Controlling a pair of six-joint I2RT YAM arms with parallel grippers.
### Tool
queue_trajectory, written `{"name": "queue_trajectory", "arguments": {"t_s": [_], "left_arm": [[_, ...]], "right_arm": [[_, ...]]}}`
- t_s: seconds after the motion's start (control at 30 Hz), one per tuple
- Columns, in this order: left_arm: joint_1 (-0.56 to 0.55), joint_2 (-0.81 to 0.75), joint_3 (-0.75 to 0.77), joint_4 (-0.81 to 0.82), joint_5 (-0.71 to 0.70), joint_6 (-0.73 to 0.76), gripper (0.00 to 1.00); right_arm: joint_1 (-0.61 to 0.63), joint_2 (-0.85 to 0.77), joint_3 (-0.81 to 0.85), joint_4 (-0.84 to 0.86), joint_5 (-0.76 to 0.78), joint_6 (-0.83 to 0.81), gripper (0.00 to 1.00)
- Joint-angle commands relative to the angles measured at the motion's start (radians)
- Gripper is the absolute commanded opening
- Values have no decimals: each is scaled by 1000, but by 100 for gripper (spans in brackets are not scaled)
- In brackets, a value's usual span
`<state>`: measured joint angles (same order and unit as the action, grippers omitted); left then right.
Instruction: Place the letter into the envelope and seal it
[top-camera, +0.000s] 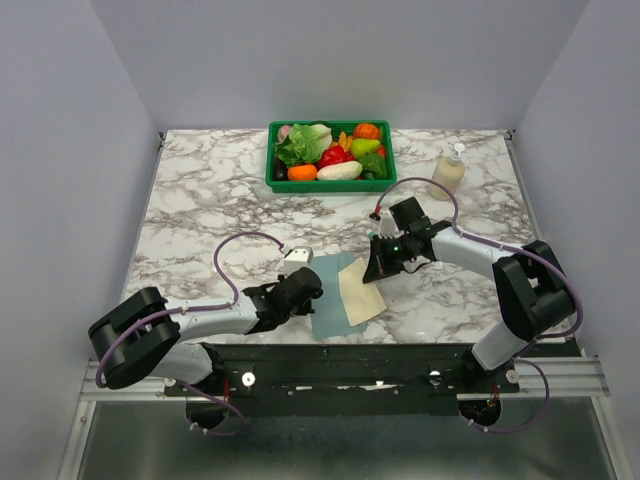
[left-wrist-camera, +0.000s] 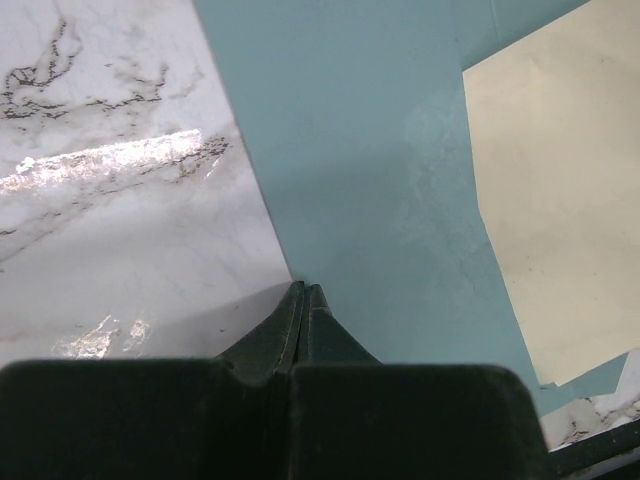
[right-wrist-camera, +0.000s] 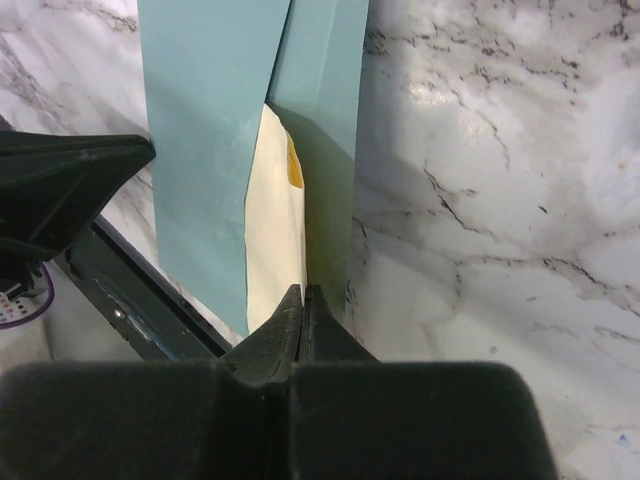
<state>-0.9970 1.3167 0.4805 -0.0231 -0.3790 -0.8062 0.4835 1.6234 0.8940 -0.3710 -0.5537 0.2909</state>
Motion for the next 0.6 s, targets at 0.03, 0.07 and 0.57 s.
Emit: {"name": "queue_trajectory", "arguments": {"t_s": [0.03, 0.07, 0.57], "left_arm": [[-2, 27, -19, -67, -4, 15, 0], [-2, 26, -20, -67, -4, 15, 0], [-2, 30, -31, -57, 8, 6, 0]], "right_arm": [[7, 1, -24, 102, -32, 33, 1], [7, 1, -26, 112, -38, 43, 1], [9, 12, -101, 253, -72, 171, 1]]}}
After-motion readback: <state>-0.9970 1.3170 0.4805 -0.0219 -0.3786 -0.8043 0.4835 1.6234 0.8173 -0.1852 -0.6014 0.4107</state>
